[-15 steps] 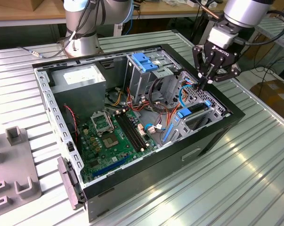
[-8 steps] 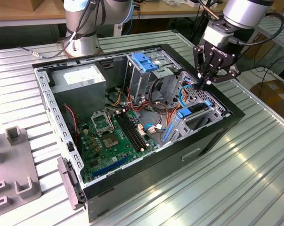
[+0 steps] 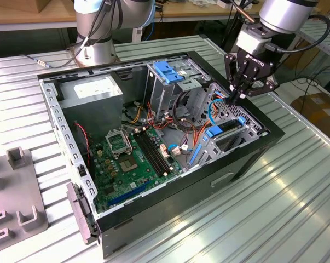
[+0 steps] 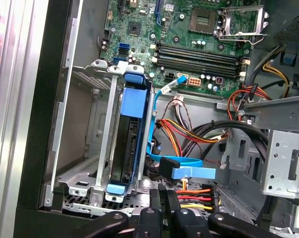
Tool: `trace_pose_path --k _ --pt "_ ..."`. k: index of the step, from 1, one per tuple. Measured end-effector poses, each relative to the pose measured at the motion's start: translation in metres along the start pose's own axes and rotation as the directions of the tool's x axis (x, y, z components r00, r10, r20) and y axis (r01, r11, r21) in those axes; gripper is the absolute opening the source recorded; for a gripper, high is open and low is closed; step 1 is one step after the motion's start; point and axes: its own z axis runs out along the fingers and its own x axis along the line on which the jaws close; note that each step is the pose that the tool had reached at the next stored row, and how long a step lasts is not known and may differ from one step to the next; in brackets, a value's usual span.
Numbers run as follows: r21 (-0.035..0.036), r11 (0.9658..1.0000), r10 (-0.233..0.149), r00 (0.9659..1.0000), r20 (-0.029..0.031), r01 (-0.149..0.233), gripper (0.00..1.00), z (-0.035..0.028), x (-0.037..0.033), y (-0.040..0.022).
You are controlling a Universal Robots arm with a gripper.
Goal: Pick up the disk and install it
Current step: 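Insert the first disk wire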
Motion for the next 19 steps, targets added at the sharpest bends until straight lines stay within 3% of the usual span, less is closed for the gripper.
trace_pose_path --k 6,12,16,18,19 --pt "0.0000 1.0000 0.006 1.0000 -0.0001 -0.006 0.17 0.0002 0.0026 0.0004" --pt "-0.0010 0.9971 0.076 0.9971 0.0002 -0.076 0.17 0.0022 0.0028 0.0007" --pt "-0.0011 0.9970 0.077 0.9970 0.0002 -0.077 0.17 0.0025 0.0037 0.0071" --pt "-0.0011 0.9970 0.077 0.9970 0.0005 -0.077 0.17 0.0029 0.0078 0.0093" --pt "-0.0011 0.9970 0.077 0.9970 0.0004 -0.077 0.17 0.0032 0.0152 0.0104"
